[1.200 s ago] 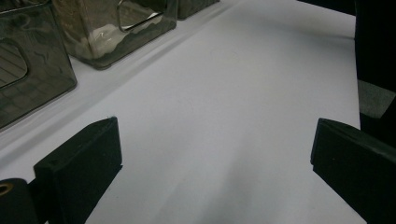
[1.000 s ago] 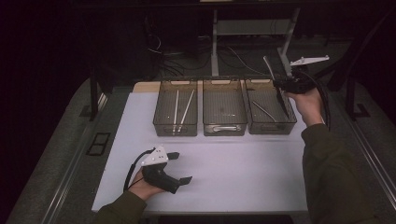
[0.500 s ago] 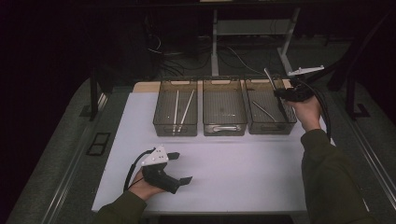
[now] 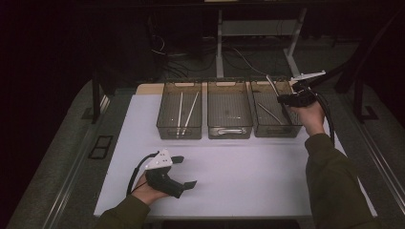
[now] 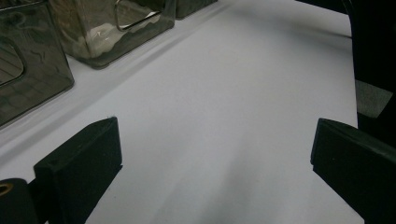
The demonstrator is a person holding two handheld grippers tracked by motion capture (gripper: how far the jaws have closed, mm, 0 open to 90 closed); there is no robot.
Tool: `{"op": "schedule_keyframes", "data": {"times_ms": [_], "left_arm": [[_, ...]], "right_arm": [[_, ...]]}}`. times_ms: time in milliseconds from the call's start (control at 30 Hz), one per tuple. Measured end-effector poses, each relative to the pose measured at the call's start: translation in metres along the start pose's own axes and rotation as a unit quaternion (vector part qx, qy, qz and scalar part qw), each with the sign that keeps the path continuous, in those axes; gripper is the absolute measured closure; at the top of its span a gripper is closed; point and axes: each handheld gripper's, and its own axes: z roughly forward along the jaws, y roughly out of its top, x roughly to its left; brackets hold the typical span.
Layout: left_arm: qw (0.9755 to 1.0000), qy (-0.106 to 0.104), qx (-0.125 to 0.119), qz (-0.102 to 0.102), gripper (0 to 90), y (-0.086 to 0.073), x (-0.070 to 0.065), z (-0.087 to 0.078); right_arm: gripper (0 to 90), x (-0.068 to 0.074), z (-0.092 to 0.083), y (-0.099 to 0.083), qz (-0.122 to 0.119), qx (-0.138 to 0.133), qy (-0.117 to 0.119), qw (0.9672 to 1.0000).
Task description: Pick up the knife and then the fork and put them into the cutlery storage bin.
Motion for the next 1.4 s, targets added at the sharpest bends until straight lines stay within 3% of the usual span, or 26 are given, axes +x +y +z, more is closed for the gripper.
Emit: {"op": "schedule_keyframes", "data": {"times_ms": [267, 433, 700, 933, 1200, 1400], "left_arm": [[1.0000, -0.001, -0.001, 0.000, 0.9, 0.000, 0.000, 0.000], [1.0000, -0.001, 0.000, 0.000, 0.9, 0.000, 0.000, 0.000], [1.0000, 0.001, 0.000, 0.001, 0.9, 0.000, 0.000, 0.000], [1.0000, 0.001, 0.005, 0.004, 0.9, 0.000, 0.002, -0.001], [0.9999, -0.002, 0.010, 0.007, 0.9, 0.000, 0.003, -0.001], [0.9999, -0.005, 0.011, 0.006, 0.9, 0.000, 0.004, -0.001]], "right_arm": [[78.8, -0.001, 0.005, -0.001, 0.011, 0.007, 0.001, 0.9999], [68.3, 0.000, 0.004, -0.003, 0.020, 0.010, 0.028, 0.9994], [48.9, 0.007, -0.005, -0.010, 0.025, -0.008, 0.053, 0.9983], [39.2, 0.016, -0.018, -0.022, 0.012, -0.023, 0.033, 0.9991], [36.2, 0.026, -0.032, -0.037, 0.009, -0.042, 0.080, 0.9958], [29.7, 0.040, -0.044, -0.050, -0.001, -0.056, 0.092, 0.9942]]}}
